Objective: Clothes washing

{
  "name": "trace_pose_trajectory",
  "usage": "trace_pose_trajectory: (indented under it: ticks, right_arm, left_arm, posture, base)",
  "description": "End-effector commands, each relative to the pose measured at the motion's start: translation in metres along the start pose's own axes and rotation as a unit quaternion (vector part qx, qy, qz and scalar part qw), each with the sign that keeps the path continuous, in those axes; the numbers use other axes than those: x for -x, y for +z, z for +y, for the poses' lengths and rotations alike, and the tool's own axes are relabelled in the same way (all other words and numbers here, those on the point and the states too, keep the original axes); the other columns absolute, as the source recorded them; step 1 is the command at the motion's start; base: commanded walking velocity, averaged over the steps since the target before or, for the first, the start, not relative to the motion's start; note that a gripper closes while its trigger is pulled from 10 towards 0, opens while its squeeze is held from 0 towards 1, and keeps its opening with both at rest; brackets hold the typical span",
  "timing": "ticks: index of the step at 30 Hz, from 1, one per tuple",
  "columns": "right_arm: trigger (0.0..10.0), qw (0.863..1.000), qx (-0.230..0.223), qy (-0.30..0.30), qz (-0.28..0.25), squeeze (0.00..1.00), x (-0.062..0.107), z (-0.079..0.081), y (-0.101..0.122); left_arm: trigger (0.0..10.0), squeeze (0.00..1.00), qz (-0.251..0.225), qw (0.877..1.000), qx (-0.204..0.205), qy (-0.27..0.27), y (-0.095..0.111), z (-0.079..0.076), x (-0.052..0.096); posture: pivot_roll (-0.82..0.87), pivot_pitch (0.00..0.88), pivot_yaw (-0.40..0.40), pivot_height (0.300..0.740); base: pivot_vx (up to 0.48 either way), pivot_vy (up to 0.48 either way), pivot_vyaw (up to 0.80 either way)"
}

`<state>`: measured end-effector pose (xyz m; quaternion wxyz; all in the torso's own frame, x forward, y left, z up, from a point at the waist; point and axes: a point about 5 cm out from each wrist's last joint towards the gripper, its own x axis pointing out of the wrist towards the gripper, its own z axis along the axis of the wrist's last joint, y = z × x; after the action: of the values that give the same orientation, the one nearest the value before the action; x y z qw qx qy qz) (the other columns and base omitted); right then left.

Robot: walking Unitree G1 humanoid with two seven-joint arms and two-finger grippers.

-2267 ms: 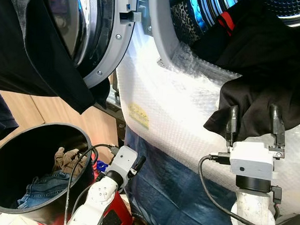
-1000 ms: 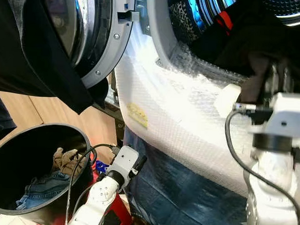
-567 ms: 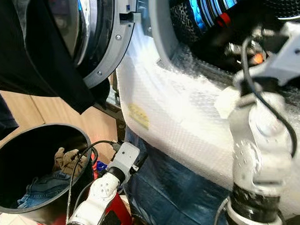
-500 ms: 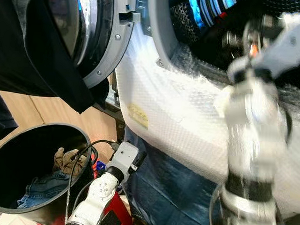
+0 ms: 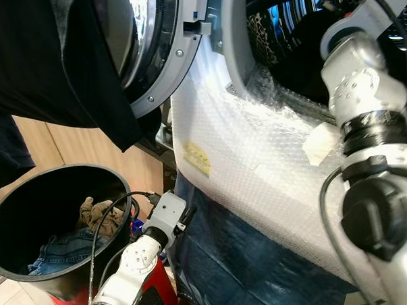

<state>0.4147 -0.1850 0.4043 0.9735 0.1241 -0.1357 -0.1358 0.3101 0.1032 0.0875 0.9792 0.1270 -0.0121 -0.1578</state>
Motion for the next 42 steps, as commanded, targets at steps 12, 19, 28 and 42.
trace_pose_trajectory:
  ticks: [12, 19, 28, 42]
  right_arm:
    - [10.0, 0.989, 0.132, -0.051, 0.05, 1.0, -0.007, -0.055, -0.02]
    - [10.0, 0.983, 0.165, -0.052, 0.055, 1.0, -0.008, -0.068, -0.019]
    - [10.0, 0.98, 0.198, 0.003, 0.019, 1.0, -0.008, -0.051, -0.005]
    - [10.0, 0.981, 0.187, 0.029, -0.041, 1.0, -0.007, -0.037, 0.011]
  left_arm:
    - [10.0, 0.0, -0.006, 1.0, -0.001, 0.019, 0.006, 0.008, -0.003]
    - [10.0, 0.0, -0.006, 1.0, 0.016, 0.01, 0.008, 0.004, -0.006]
    - [10.0, 0.0, 0.001, 0.999, 0.042, 0.004, 0.007, 0.002, -0.007]
    - [10.0, 0.0, 0.007, 0.999, 0.039, -0.013, 0.005, 0.001, -0.005]
  posture:
    - [0.05, 0.02, -0.109, 0.74]
    - [0.01, 0.042, -0.073, 0.74]
    - [-0.04, 0.086, -0.033, 0.74]
    - [-0.05, 0.11, -0.006, 0.74]
  base:
    - [0.0, 0.0, 0.0]
    - [0.0, 0.0, 0.0]
    - [0.0, 0.0, 0.0]
    - [0.0, 0.0, 0.0]
